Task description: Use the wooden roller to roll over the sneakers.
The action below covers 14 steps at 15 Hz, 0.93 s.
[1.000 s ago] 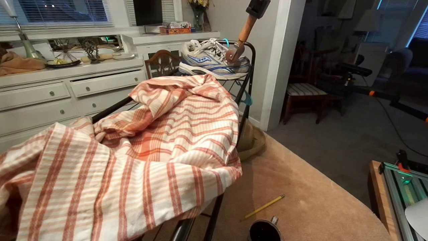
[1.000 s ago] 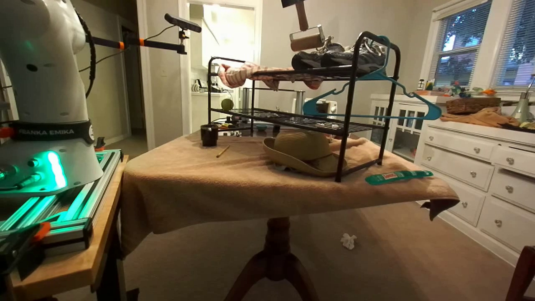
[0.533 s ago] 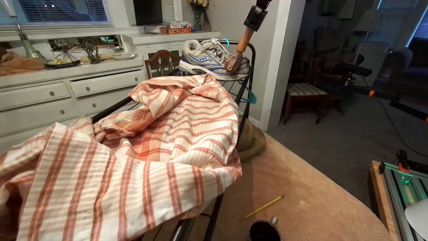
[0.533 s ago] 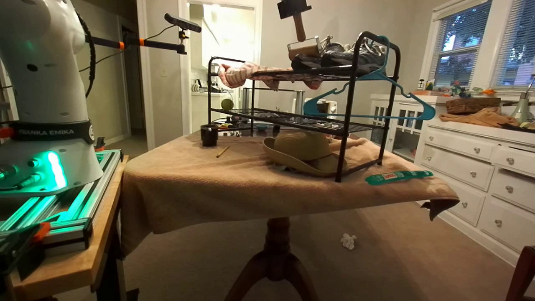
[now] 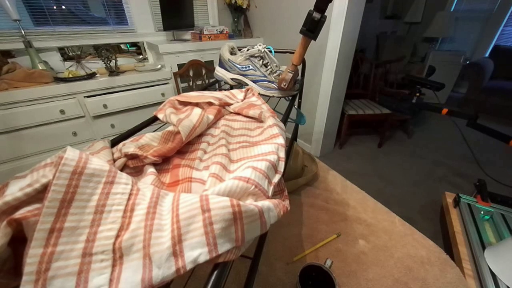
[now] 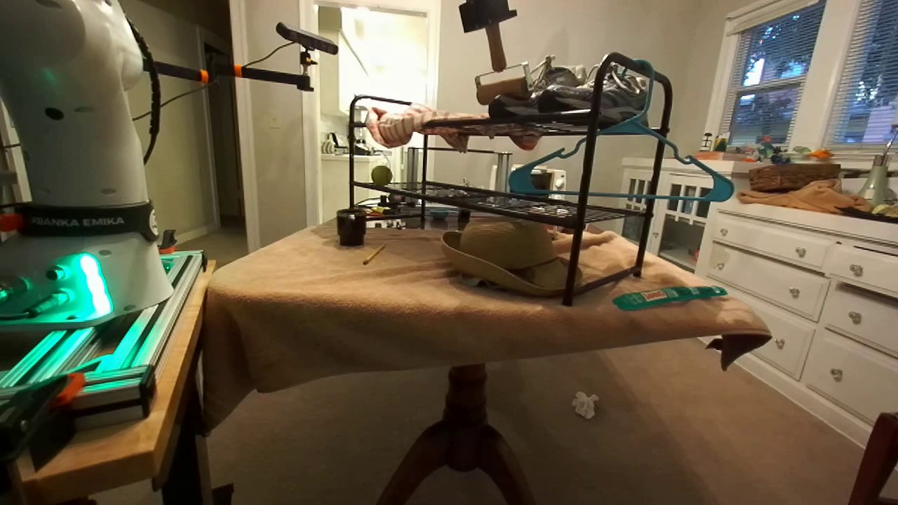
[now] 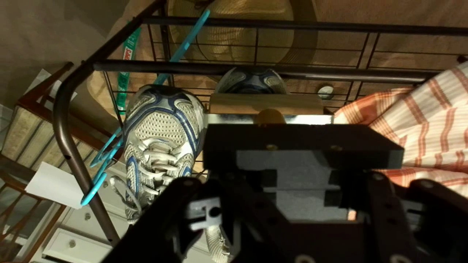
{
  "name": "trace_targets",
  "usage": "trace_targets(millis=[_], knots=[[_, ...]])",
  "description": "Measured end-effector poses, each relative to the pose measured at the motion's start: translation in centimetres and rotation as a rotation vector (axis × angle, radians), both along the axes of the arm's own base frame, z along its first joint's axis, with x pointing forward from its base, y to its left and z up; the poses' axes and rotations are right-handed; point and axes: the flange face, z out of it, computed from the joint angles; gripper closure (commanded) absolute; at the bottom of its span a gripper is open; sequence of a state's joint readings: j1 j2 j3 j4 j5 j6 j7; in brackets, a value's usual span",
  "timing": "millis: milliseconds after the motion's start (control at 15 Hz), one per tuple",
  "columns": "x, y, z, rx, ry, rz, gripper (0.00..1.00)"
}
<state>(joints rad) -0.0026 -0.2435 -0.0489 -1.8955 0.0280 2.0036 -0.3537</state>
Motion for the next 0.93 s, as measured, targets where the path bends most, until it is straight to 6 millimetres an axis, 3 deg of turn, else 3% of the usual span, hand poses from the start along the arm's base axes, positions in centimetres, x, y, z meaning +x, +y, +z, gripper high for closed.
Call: trace_targets(millis=[533, 933], knots=[[0.4, 0.0, 0.0, 0.007, -0.018, -0.028, 0.65], [2.0, 0.4, -0.4, 0.035, -0.127, -0.086, 0.65]])
